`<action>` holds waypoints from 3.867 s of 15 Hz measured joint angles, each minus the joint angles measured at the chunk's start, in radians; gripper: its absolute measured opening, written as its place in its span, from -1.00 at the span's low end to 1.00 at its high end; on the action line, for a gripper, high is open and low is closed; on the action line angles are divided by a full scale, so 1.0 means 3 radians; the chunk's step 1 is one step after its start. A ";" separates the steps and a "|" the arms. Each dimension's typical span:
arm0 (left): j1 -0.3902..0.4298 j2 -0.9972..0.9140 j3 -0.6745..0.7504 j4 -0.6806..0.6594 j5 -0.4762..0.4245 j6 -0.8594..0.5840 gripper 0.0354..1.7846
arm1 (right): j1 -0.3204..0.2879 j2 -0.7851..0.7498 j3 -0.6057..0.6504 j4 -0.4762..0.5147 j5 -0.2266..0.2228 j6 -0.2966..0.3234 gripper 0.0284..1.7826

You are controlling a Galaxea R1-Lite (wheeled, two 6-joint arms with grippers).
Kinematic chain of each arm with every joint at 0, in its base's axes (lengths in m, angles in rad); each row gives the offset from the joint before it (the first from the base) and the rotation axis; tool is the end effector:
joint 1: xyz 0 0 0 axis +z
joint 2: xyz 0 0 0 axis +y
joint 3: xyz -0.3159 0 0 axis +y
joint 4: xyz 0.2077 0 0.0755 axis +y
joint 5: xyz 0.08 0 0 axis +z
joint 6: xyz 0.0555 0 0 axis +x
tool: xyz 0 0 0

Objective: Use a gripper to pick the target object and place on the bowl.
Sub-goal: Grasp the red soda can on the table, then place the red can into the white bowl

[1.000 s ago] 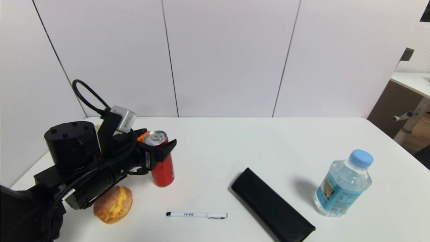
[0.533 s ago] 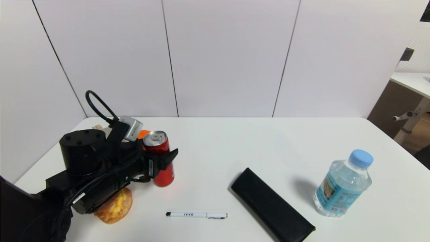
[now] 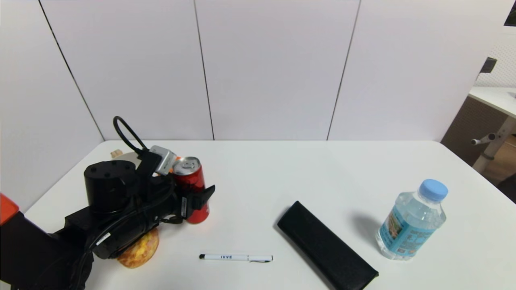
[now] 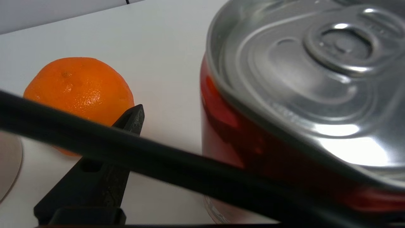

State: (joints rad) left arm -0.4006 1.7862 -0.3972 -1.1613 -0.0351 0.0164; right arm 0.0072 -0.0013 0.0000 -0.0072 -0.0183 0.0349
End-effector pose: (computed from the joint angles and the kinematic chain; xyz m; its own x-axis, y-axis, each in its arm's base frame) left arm 0.2859 -0.1232 0.0874 0.8828 -0.4120 -0.2256 0.4246 0.9054 0.0081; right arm 0.0272 -0.0008 0.0765 0.9999 -0.0111 0.0085 0.0108 0.9993 0.0350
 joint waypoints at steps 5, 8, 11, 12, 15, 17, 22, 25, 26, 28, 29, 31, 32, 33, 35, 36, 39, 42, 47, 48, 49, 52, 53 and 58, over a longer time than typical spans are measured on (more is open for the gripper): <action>0.0016 0.0040 0.0004 -0.0004 0.0000 -0.0002 0.89 | 0.0000 0.0000 0.0000 0.0000 0.0000 0.0000 0.92; 0.0016 0.0045 0.0001 -0.0016 -0.0003 0.0003 0.70 | 0.0000 0.0000 0.0000 -0.0001 0.0000 0.0005 0.92; 0.0016 0.0045 0.0000 -0.0022 -0.0004 0.0016 0.17 | 0.0000 0.0000 0.0000 0.0000 0.0000 0.0001 0.92; 0.0016 0.0045 0.0000 -0.0035 -0.0006 0.0016 0.10 | 0.0000 0.0000 0.0000 0.0000 0.0000 0.0000 0.92; 0.0016 0.0045 -0.0005 -0.0079 -0.0006 0.0021 0.09 | 0.0000 0.0000 0.0000 0.0000 0.0000 0.0004 0.92; 0.0016 0.0043 -0.0011 -0.0139 -0.0004 0.0032 0.09 | -0.0001 0.0000 0.0000 0.0000 0.0001 0.0001 0.92; 0.0016 -0.0209 -0.0146 -0.0201 0.0004 0.0049 0.09 | 0.0000 0.0000 0.0000 -0.0001 0.0001 0.0004 0.92; 0.0051 -0.0555 -0.0450 0.0206 0.0242 0.0048 0.09 | 0.0000 0.0000 0.0000 0.0000 0.0001 0.0005 0.92; 0.0091 -0.0691 -0.0598 0.0473 0.0346 0.0048 0.09 | 0.0000 0.0000 0.0000 -0.0001 0.0000 0.0006 0.92; 0.0299 -0.0916 -0.0880 0.1018 0.0433 0.0055 0.09 | 0.0000 0.0000 0.0000 0.0001 0.0000 0.0002 0.92; 0.0446 -0.1007 -0.1021 0.1299 0.0444 0.0057 0.09 | 0.0000 0.0000 0.0000 0.0000 0.0000 0.0004 0.92; 0.0718 -0.1113 -0.1223 0.1673 0.0447 0.0062 0.09 | 0.0000 0.0000 0.0000 0.0000 0.0000 0.0002 0.92; 0.0860 -0.1145 -0.1293 0.1796 0.0444 0.0060 0.09 | 0.0000 0.0000 0.0000 0.0000 0.0001 0.0005 0.92; 0.0989 -0.1162 -0.1325 0.1870 0.0442 0.0057 0.09 | 0.0000 0.0000 0.0000 0.0001 0.0000 0.0005 0.92; 0.1190 -0.1121 -0.1355 0.1887 0.0440 0.0048 0.09 | 0.0000 0.0000 0.0000 0.0000 0.0000 0.0002 0.92; 0.1246 -0.1065 -0.1370 0.1888 0.0440 0.0040 0.09 | 0.0000 0.0000 0.0000 0.0000 0.0000 0.0005 0.92; 0.1342 -0.0833 -0.1450 0.1865 0.0442 0.0027 0.09 | 0.0000 0.0000 0.0000 0.0000 0.0001 0.0005 0.92; 0.1356 -0.0566 -0.1477 0.1628 0.0426 0.0030 0.09 | 0.0000 0.0000 0.0000 0.0000 -0.0001 0.0002 0.92; 0.1360 -0.0230 -0.1453 0.1490 0.0436 0.0032 0.09 | -0.0001 0.0000 0.0000 0.0001 0.0000 0.0001 0.92; 0.1364 -0.0181 -0.1452 0.1489 0.0444 0.0028 0.09 | -0.0001 0.0000 0.0000 0.0001 0.0000 0.0001 0.92; 0.1370 -0.0133 -0.1452 0.1487 0.0448 0.0023 0.09 | -0.0001 0.0000 0.0000 0.0001 0.0000 0.0005 0.92; 0.1387 -0.0004 -0.1458 0.1485 0.0455 0.0023 0.09 | 0.0000 0.0000 0.0000 0.0000 0.0000 0.0004 0.92; 0.1399 0.0038 -0.1462 0.1448 0.0455 0.0022 0.09 | 0.0000 0.0000 0.0000 0.0000 0.0000 0.0002 0.92; 0.1439 0.0294 -0.1469 0.1058 0.0444 0.0017 0.09 | -0.0001 0.0000 0.0000 0.0001 -0.0001 0.0005 0.92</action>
State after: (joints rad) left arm 0.0311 1.8743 -0.8379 -0.8438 0.0981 0.0215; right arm 0.0070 -0.0013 0.0000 -0.0070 -0.0187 0.0364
